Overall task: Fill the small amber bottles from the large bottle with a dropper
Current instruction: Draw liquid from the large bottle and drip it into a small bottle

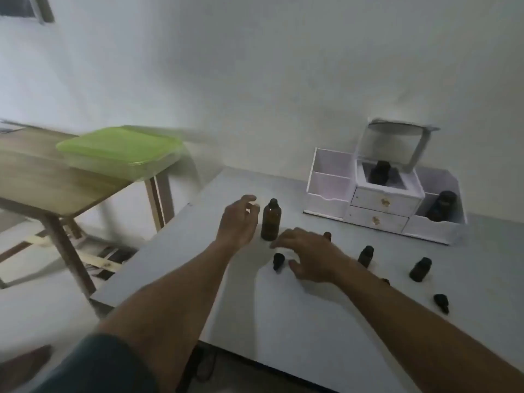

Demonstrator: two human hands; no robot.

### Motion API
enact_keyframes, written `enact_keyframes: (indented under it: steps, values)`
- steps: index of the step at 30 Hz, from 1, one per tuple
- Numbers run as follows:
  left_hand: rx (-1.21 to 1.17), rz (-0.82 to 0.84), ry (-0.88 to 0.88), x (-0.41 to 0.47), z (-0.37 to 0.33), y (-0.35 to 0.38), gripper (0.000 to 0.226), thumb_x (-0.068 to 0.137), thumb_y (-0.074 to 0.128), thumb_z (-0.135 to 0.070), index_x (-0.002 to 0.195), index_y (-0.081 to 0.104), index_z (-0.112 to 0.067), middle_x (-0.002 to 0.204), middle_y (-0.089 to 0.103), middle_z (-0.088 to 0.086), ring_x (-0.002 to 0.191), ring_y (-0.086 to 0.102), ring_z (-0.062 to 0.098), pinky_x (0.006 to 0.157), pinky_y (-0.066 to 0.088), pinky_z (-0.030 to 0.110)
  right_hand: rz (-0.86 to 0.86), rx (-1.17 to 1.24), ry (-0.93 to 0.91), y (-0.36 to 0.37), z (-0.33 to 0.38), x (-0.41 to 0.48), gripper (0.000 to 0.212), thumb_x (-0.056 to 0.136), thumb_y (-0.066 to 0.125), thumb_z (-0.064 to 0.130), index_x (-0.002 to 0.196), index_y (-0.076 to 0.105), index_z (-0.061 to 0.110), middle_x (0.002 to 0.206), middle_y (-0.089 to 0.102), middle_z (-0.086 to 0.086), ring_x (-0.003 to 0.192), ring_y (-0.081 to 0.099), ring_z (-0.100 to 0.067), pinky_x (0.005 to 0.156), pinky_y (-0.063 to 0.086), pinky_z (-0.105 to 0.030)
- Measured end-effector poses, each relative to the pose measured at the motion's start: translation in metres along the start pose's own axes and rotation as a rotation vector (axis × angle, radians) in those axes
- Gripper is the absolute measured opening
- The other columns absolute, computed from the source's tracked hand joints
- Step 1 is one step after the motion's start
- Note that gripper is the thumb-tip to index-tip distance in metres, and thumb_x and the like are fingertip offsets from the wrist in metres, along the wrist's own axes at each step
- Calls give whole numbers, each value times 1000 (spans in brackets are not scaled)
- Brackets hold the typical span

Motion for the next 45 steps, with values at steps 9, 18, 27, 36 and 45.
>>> enact_keyframes:
  steps: [9,18,27,36,45]
  values:
    - [-183,132,-96,-4,13,29,60,76,66,-30,135,54,-25,125,62,1,107,60,15,92,53,35,4,-67,-141,23,5,0,30,99,59,27,129,64,28,143,54,3,126,49,-14,104,41,-31]
    - [-253,111,-89,-2,18,53,53,72,84,-31,117,58,-38,105,67,-14,92,65,-2,77,50,10,-752,657,179,-62,-45,8,12,95,65,16,105,65,20,97,68,15,91,67,-1,81,58,-21]
    - [-254,65,-135,-5,19,54,39,77,82,-31,99,53,-46,88,58,-29,74,54,-23,62,36,-5,-923,1043,221,-97,-57,34,13,95,66,12,107,66,8,95,74,-1,88,73,-13,71,61,-25]
    - [-252,70,-127,-2,24,58,43,74,82,-37,106,54,-41,97,61,-17,87,59,3,82,41,15,-843,951,230,-87,-57,57,11,94,67,13,105,68,12,95,74,-1,89,73,-15,68,62,-24]
    - [-260,67,-131,0,32,64,47,76,80,-43,117,59,-33,114,68,-8,100,64,13,95,47,27,-712,849,270,-39,-54,75,15,93,67,16,105,74,18,91,76,10,86,70,0,73,53,-14]
Point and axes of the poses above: each hand's wrist, its own x-axis towards the middle knuckle, its own y-axis out of the palm, z = x × y, the point moved 7 cm from there along x, towards the middle knuckle
